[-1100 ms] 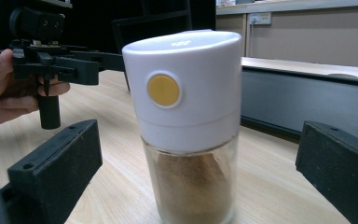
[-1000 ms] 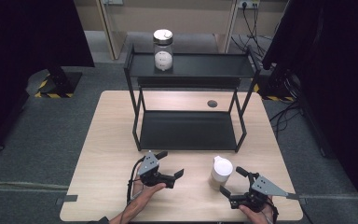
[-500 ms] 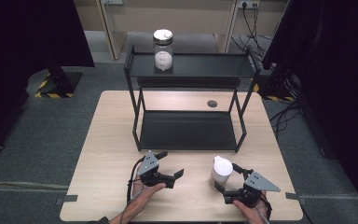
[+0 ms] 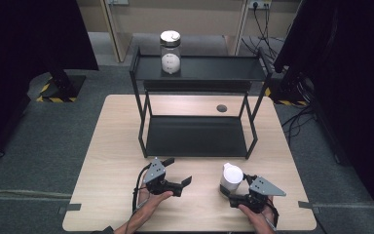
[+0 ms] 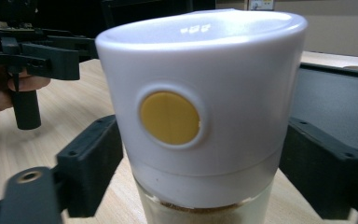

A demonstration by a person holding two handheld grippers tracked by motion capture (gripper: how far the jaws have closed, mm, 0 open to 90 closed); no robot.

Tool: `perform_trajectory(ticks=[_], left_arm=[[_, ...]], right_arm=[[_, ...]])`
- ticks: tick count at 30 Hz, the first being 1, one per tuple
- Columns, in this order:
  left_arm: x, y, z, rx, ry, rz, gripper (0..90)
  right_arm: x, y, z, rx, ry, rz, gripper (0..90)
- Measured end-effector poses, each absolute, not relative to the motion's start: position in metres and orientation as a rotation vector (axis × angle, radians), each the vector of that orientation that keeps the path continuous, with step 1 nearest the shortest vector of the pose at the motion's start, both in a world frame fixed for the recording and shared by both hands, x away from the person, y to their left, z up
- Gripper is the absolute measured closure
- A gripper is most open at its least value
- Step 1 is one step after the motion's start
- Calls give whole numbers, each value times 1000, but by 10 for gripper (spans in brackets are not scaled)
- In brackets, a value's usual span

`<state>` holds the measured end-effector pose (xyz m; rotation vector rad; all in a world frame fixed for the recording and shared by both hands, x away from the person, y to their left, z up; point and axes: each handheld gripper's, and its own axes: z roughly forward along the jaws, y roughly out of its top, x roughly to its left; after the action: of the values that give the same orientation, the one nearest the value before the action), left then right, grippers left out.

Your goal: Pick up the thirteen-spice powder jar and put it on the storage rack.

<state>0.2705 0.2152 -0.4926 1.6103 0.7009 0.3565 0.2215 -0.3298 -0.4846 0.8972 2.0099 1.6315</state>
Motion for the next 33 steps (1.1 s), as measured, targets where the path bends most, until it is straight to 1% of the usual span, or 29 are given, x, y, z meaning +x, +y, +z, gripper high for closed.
perform_trajectory(ticks=[2,7,19,33], left_arm=[[270,215,-493,1611,701,357,12],[270,215,-493,1607,703,357,12],[270,215,-493,1611,703,358,12],[270,215,-494,1611,704,358,13]], right_arm=[[223,-329,-484,895,2016,1627,213],[223,-328,-484,889,2022,1615,294],[219,-328,-480,865,2017,1615,307],[222,-331,-463,846,2018,1651,309]])
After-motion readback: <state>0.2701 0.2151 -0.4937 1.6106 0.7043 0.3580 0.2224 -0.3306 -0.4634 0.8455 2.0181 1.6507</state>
